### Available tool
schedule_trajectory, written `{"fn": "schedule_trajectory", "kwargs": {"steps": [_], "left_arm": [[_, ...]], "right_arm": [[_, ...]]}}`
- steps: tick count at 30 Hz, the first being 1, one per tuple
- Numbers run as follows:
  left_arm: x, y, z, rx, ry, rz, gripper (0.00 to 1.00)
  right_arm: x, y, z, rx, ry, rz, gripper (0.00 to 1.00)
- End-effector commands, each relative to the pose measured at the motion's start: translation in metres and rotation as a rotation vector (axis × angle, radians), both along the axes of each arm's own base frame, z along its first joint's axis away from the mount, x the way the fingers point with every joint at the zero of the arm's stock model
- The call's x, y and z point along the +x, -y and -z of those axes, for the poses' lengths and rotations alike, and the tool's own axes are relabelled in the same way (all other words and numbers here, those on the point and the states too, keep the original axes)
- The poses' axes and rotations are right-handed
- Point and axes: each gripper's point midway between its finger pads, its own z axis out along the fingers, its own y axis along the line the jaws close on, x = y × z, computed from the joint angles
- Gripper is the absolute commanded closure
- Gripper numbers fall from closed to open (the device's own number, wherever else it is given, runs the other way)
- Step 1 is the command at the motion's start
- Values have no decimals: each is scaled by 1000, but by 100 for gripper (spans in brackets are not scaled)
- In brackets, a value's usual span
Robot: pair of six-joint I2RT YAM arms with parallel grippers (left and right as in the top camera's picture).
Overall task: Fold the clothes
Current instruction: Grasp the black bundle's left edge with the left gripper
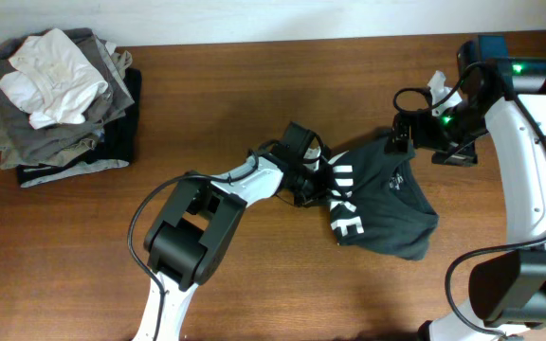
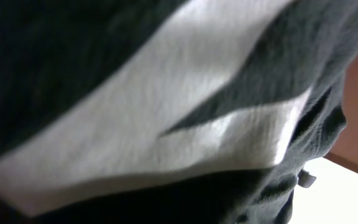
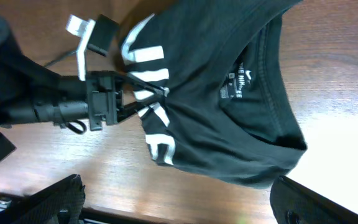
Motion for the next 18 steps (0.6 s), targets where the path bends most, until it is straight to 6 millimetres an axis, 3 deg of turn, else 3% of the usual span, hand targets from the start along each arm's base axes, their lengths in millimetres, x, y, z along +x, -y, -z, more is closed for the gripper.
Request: {"fn": "schedule_trajectory", "kwargs": {"steps": [1, 7, 10, 18], "left_arm": [[24, -43, 59, 167, 84, -58, 94], [76, -83, 43, 147, 231, -43, 96], [92, -99, 28, 125, 299, 19, 97], [149, -168, -17, 259, 479, 103, 99]], "right_arm": [[-2, 12, 0, -82, -4, 9, 1], [-2, 14, 0, -88, -5, 9, 1], [-2, 14, 0, -92, -6, 9, 1], [-5, 14, 0, -90, -19, 9, 1]]}}
